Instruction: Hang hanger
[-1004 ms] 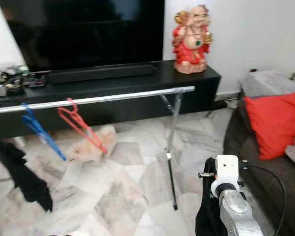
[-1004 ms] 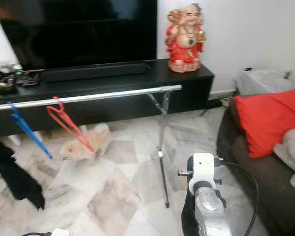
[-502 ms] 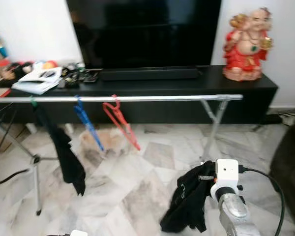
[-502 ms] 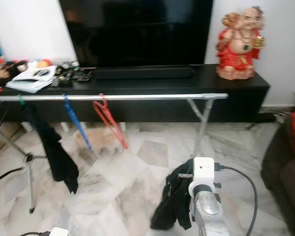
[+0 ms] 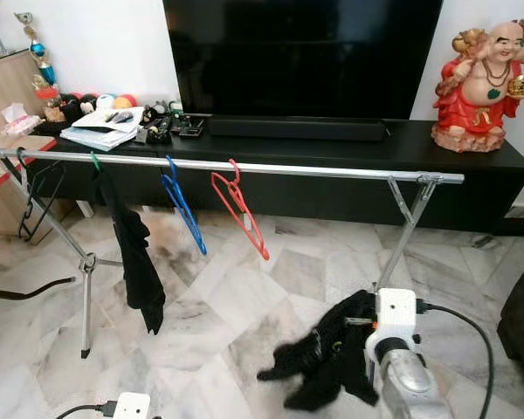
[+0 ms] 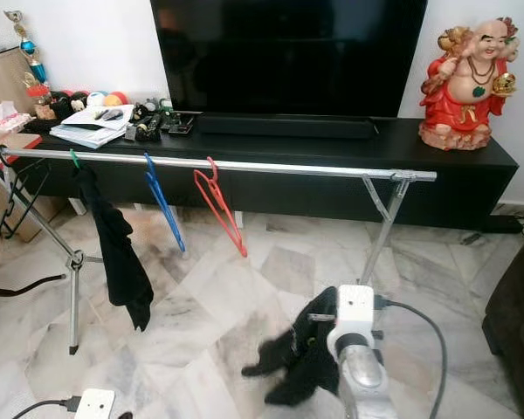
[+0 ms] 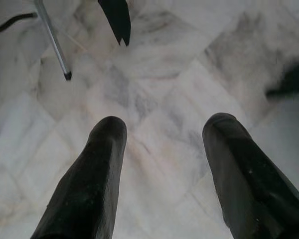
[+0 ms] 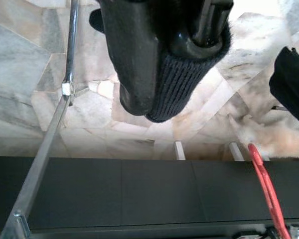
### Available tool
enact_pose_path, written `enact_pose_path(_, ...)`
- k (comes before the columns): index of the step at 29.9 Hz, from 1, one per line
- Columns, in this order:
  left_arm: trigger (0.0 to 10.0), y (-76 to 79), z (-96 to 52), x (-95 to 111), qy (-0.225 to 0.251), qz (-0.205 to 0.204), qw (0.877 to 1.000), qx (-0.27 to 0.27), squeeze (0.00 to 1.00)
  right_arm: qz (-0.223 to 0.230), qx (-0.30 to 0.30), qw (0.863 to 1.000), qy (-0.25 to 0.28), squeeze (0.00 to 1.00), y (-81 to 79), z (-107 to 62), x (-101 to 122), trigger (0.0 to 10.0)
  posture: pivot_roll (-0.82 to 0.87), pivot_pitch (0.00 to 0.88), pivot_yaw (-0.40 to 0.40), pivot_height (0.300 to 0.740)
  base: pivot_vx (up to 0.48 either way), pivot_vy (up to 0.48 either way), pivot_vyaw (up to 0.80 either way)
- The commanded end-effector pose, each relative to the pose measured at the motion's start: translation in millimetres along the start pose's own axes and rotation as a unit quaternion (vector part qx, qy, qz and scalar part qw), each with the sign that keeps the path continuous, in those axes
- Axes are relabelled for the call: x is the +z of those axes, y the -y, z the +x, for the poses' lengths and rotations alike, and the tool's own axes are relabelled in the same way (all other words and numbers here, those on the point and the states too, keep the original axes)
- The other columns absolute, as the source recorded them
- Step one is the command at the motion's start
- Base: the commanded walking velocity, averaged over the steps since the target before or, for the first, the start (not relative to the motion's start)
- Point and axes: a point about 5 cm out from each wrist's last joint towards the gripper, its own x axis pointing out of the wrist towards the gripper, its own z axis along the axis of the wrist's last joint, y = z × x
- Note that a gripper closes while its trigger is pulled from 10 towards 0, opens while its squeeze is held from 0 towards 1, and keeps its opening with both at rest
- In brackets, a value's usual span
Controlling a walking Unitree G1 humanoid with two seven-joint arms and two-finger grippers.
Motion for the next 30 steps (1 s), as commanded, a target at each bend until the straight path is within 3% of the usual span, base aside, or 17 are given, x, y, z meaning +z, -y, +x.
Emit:
enact_pose_path(1,10.0,-16.2,11.4,77,0.171,-0.006,0.985,0.020,0.00,0.006,-0.003,1.000,0.011,0.00,2.6,1.0,1,10.0,0.01,0.000,0.043,0.740,0.000,0.000,0.00)
enact_pose_path(3,10.0,-18.1,7.1,117,0.252,-0.010,0.968,0.019,0.00,0.006,-0.003,1.000,0.010,0.00,3.6,1.2,-1,10.0,0.01,0.000,0.036,0.740,0.000,0.000,0.00)
enact_pose_path(5,10.0,-16.3,6.1,120,0.257,-0.015,0.966,0.016,0.00,0.006,-0.003,1.000,0.010,0.00,3.9,1.2,-2,10.0,0.01,0.000,0.036,0.740,0.000,0.000,0.00)
enact_pose_path(8,10.0,4.8,4.9,136,0.294,0.078,0.951,-0.048,0.00,0.003,-0.001,1.000,0.009,0.00,4.3,1.7,-4,10.0,0.02,0.000,0.032,0.740,0.000,0.000,0.00)
enact_pose_path(11,10.0,9.5,5.2,144,0.321,0.114,0.939,-0.056,0.00,0.002,-0.001,1.000,0.011,0.00,3.8,2.7,-4,10.0,0.01,0.000,0.041,0.740,0.000,0.000,0.00)
enact_pose_path(15,10.0,4.3,1.8,157,0.327,0.098,0.938,-0.053,0.00,0.006,-0.004,1.000,0.017,0.00,1.9,3.5,-4,10.0,0.01,0.000,0.053,0.740,0.000,0.000,0.00)
enact_pose_path(17,10.0,0.1,1.9,164,0.322,0.058,0.944,-0.052,0.00,0.007,-0.004,1.000,0.017,0.00,1.0,3.5,-5,10.0,-0.01,0.000,0.066,0.740,0.000,0.000,0.00)
enact_pose_path(18,10.0,-0.9,2.0,168,0.316,0.016,0.947,-0.058,0.00,0.006,-0.004,1.000,0.018,0.00,0.6,3.3,-6,10.0,-0.02,0.000,0.075,0.740,0.000,0.000,0.00)
enact_pose_path(19,10.0,-0.5,1.9,169,0.315,0.007,0.947,-0.060,0.00,0.006,-0.003,1.000,0.018,0.00,0.5,3.3,-7,10.0,-0.02,0.000,0.075,0.740,0.000,0.000,0.00)
enact_pose_path(25,10.0,6.2,0.4,167,0.316,-0.009,0.946,-0.072,0.00,0.008,-0.004,1.000,0.017,0.00,0.6,0.4,-11,10.0,-0.01,0.000,0.074,0.740,0.000,0.000,0.00)
enact_pose_path(30,10.0,-4.4,-6.1,167,0.307,-0.019,0.949,-0.064,0.00,0.002,0.002,1.000,0.002,0.00,-3.9,-0.2,-22,10.0,0.02,0.000,0.077,0.740,0.000,0.000,0.00)
